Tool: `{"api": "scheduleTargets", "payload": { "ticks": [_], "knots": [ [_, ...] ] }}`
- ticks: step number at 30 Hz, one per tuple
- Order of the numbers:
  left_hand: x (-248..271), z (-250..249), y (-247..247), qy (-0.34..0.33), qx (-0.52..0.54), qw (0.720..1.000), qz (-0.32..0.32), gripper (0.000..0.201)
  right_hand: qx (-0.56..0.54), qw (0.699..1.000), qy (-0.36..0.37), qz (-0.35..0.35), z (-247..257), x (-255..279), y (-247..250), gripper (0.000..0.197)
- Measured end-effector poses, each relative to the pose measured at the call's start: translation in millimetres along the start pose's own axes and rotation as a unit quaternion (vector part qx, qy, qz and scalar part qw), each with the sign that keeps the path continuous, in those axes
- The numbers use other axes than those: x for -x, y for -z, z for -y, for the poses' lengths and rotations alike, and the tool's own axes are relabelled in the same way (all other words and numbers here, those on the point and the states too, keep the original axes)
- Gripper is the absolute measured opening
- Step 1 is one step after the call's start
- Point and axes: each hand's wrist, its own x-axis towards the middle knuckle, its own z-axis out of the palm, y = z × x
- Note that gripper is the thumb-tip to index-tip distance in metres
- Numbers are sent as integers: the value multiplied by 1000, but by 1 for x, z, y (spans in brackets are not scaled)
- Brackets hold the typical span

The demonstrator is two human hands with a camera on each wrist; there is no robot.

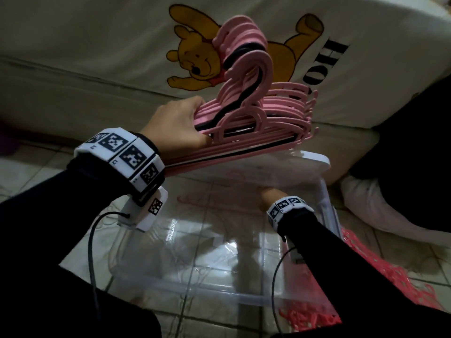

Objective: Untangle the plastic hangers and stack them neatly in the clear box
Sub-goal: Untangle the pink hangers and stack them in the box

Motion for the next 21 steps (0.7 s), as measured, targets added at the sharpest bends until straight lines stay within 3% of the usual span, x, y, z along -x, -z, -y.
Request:
{"api": "scheduleTargets", "payload": {
  "ticks": [3,5,8,11,17,21],
  "knots": [
    [-3,2,-2,2,7,1000,-11,31,-23,999,-5,37,8,-19,-21,75],
    [-5,3,-4,2,13,1000,-11,29,-19,999,12,25,15,-28,-31,78],
    [-5,2,-6,-3,17,1000,-7,32,-18,999,24,23,27,-33,-39,67],
    [-4,-1,-9,-9,18,1000,-2,42,-16,999,25,-30,36,-35,-45,47],
    [-5,1,-11,-19,19,1000,0,41,-9,998,58,-33,40,-29,-45,35],
    [-6,3,-10,-22,5,1000,-11,35,41,996,83,-18,44,-18,-16,39]
  ]
}}
